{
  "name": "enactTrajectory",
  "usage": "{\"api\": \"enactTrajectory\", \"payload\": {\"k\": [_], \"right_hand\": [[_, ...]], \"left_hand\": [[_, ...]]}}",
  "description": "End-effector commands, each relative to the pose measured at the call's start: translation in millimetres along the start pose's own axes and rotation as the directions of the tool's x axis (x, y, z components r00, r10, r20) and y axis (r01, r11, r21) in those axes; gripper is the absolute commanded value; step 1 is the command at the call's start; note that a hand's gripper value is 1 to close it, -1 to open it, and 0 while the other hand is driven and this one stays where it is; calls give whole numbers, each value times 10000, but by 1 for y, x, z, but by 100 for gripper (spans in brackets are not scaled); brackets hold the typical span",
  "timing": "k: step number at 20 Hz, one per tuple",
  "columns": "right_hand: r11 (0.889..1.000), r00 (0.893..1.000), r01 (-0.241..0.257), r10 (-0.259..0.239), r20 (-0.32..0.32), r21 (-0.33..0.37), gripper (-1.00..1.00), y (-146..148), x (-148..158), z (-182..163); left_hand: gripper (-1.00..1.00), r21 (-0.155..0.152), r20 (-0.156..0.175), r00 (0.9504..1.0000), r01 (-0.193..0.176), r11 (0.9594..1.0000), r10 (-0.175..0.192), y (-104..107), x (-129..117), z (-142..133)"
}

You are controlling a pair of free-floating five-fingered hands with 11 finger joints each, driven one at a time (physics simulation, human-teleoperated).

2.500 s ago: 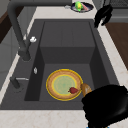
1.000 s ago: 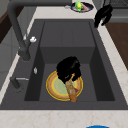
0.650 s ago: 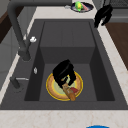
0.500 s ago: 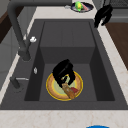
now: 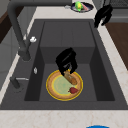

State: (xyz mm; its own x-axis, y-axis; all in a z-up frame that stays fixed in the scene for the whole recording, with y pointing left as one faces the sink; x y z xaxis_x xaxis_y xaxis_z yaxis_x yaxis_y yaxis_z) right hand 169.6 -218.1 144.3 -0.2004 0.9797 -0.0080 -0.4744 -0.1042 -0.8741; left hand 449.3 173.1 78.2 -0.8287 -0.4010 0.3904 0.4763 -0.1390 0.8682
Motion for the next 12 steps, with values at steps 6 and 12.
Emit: {"api": "enactTrajectory", "payload": {"k": [6,12], "right_hand": [[10000,10000,0,0,0,0,0,0,0,0],[10000,10000,0,0,0,0,0,0,0,0]], "left_hand": [[100,1271,962,9907,832,9884,-958,-33,-1,-27],[100,1970,1192,9899,522,9790,-767,-49,-21,-45]]}}
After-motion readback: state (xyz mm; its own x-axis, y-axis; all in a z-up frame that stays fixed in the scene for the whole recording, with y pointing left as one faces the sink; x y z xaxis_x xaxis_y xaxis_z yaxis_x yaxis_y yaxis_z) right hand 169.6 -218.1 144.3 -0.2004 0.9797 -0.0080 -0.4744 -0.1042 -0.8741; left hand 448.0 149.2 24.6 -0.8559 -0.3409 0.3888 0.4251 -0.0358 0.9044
